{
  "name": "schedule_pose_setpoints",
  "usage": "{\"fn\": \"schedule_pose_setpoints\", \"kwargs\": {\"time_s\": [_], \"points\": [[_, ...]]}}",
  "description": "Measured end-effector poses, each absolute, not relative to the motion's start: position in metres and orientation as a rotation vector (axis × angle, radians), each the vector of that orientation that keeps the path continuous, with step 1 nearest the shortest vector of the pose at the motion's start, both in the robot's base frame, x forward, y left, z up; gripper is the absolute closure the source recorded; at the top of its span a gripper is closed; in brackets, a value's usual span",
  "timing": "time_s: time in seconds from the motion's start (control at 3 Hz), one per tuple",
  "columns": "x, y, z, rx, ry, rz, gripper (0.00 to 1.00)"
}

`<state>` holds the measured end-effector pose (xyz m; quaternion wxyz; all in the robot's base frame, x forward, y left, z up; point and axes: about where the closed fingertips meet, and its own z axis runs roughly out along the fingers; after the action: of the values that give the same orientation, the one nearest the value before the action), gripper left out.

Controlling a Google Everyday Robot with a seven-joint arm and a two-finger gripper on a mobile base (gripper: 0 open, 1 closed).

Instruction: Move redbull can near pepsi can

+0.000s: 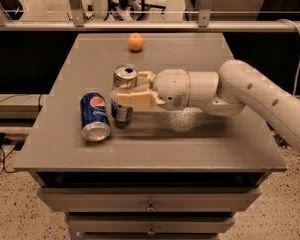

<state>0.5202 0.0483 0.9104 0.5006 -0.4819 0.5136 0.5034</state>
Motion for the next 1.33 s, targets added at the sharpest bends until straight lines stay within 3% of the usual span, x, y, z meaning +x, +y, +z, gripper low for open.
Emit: {"fn": "schedule_pose_setpoints", "kwargs": {"time_s": [0.67, 1.0, 1.33], "points": [[0.519, 0.055, 0.888, -1.176, 1.289, 1.258, 0.53], [0.519, 0.055, 0.886, -1.181, 1.297, 1.263, 0.22], [0.519, 0.055, 0.886, -1.181, 1.297, 1.263, 0.01]]}}
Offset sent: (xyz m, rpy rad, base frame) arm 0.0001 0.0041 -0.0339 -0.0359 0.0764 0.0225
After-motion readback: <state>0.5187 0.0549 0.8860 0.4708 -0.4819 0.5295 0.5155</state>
